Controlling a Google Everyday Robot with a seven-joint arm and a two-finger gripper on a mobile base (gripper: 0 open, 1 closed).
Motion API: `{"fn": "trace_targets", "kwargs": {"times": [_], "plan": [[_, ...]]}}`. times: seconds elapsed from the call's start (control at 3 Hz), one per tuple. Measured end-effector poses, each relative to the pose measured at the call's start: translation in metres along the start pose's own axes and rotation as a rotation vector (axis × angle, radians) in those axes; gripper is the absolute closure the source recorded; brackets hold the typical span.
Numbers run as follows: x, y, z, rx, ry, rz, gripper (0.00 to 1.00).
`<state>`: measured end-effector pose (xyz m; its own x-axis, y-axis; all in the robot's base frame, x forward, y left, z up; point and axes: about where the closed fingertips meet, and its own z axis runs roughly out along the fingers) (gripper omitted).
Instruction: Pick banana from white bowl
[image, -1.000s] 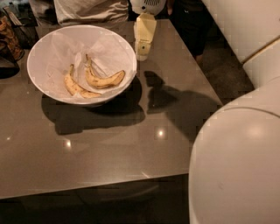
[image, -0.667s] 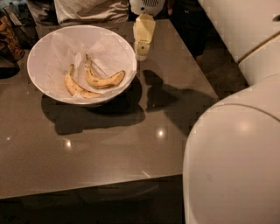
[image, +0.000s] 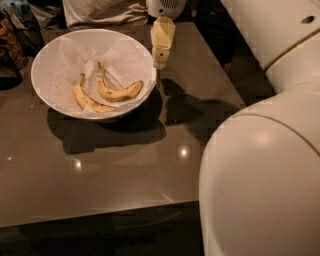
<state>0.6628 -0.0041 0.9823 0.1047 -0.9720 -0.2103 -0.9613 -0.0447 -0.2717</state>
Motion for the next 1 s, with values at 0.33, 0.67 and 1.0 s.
{"fn": "trace_targets", "kwargs": {"times": [0.33, 0.67, 1.0], "plan": [[-0.002, -0.007, 0.002, 0.019, -0.025, -0.006, 0.0], [-0.004, 0.005, 0.0, 0.017, -0.002, -0.036, 0.0], [-0.018, 0.023, 0.014, -0.036, 0.043, -0.076, 0.0]]}}
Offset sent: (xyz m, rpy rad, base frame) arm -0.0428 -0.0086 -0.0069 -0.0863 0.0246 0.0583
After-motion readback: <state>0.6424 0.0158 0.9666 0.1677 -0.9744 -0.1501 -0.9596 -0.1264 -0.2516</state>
